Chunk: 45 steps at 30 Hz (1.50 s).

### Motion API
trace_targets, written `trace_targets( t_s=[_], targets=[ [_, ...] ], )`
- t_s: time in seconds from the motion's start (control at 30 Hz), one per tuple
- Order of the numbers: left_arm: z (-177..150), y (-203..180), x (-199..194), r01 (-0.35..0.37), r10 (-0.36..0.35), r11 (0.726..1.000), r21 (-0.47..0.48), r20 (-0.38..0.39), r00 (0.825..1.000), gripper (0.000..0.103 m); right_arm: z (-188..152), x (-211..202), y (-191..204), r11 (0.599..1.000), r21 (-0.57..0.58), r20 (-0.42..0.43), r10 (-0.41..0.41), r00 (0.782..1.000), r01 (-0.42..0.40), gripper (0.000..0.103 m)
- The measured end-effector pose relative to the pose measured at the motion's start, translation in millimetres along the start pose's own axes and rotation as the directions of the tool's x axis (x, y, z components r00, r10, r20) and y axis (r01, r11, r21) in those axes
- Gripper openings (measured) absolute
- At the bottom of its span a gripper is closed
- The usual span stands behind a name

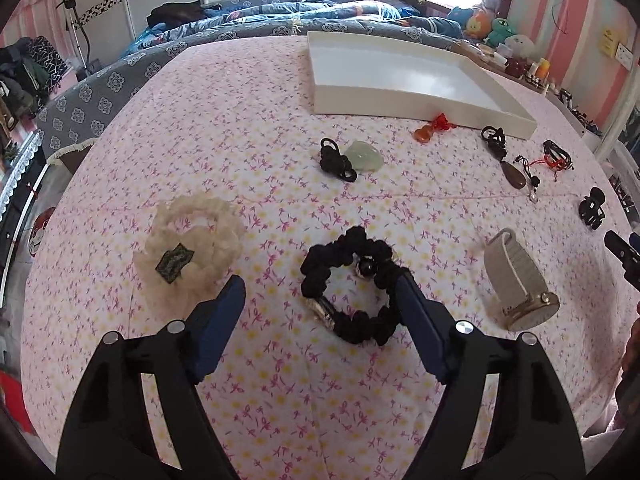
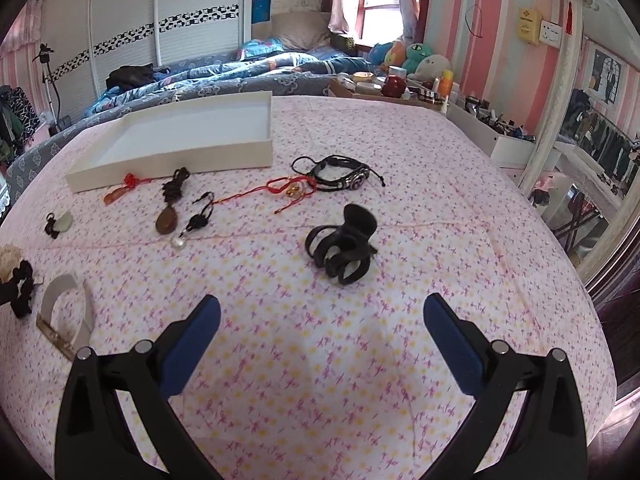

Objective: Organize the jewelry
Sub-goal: 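Grasp the black watch scrunchie with the left gripper while the right grasps the black claw clip, then carry the scrunchie and claw clip in both grippers over the white tray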

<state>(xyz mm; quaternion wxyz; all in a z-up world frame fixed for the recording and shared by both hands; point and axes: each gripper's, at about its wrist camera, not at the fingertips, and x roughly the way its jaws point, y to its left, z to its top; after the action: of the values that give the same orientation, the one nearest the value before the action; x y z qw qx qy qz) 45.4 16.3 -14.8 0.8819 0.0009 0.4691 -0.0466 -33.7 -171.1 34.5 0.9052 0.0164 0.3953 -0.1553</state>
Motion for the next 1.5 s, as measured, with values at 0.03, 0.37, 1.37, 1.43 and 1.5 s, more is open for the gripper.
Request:
trace_targets(
  t_s=[0.03,0.37,1.37,1.43,1.5],
  targets=[
    [1,1,2,0.006,-0.006,1.000,-0.003,-0.005,1.000,0.071,2,3,-1,1.000,0.004,-0.004,-0.004,1.000,0.004,0.101],
    [8,1,22,0.004,-0.004,1.000,0.007,-0.065,0.998,0.040,14,29,-4,0.999,0.012,-0.045,-0.032,0.998,0.033,0.101],
    [35,3,42,-0.001,0.004,0.999,0.043,-0.080,0.997,0.011,34,79,-10,0.999,0.039,-0.150,-0.011,0.989,0.017,0.057],
    [36,4,42,0.008,-0.005,0.999,0.040,-0.080,0.997,0.011,34,78,-10,0.999,0.039,-0.148,-0.013,0.989,0.019,0.057],
    [38,4,42,0.019,-0.016,0.999,0.037,-0.077,0.997,0.010,35,75,-10,0.999,0.038,-0.143,-0.016,0.990,0.022,0.057]
  ],
)
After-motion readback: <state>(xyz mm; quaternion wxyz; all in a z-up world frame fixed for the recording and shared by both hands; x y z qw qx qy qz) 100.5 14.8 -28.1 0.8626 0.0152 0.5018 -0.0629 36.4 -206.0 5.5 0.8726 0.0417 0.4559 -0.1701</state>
